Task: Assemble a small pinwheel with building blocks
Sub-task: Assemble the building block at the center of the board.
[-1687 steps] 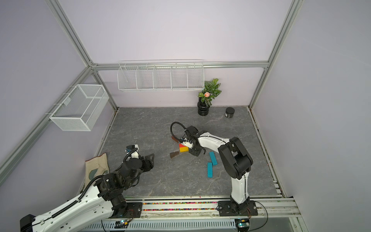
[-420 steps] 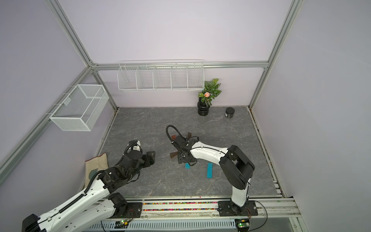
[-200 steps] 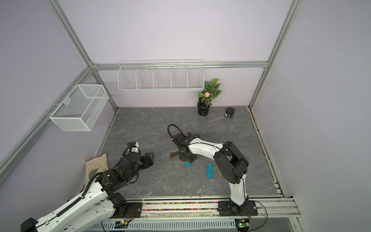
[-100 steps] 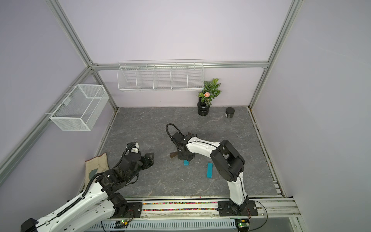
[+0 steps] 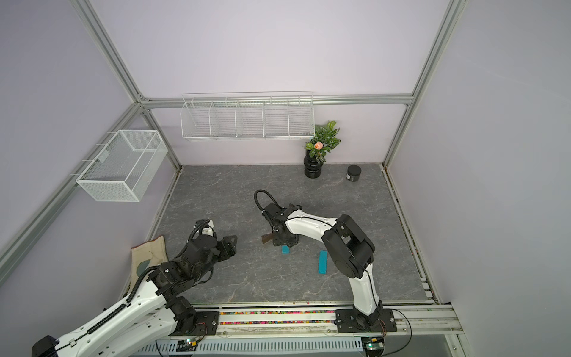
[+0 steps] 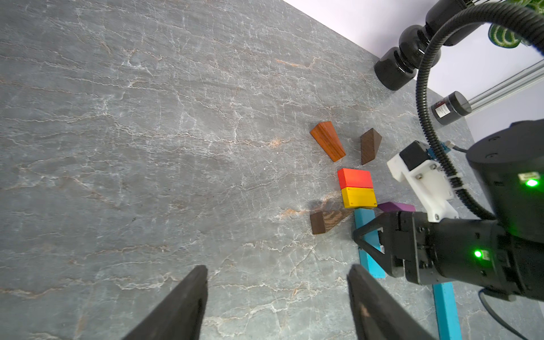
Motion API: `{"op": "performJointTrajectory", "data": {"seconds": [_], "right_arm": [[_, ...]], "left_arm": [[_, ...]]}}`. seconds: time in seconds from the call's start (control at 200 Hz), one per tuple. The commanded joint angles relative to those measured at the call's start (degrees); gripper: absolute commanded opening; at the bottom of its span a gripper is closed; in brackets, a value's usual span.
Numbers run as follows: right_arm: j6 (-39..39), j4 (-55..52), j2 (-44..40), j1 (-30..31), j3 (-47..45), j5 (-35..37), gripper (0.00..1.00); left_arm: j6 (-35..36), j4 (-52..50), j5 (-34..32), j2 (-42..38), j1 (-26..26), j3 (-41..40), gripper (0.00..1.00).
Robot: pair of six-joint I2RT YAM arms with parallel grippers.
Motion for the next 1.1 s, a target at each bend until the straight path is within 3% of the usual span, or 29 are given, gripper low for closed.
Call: {"op": "performJointTrajectory", "data": {"seconds": [0.0, 0.33, 1.095], "right_arm": [[0.13, -1.32, -0.2, -0.26, 0.71, 1.07, 0.49], [-0.82, -1.41, -0.02, -0.48, 0.94, 1.33, 0.39], [-2.43, -0.62, 0.42, -0.68, 1.05, 0.81, 0.38]], "left_arm": [[-0.92, -0.15, -0.88, -0.34, 0.27, -0.6, 0.77], [-0.97, -0.07, -0.83, -0.32, 0.26, -0.74, 0.77], [-1.28, 0.16, -0.52, -0.31, 0.29, -1.06, 0.77]]}}
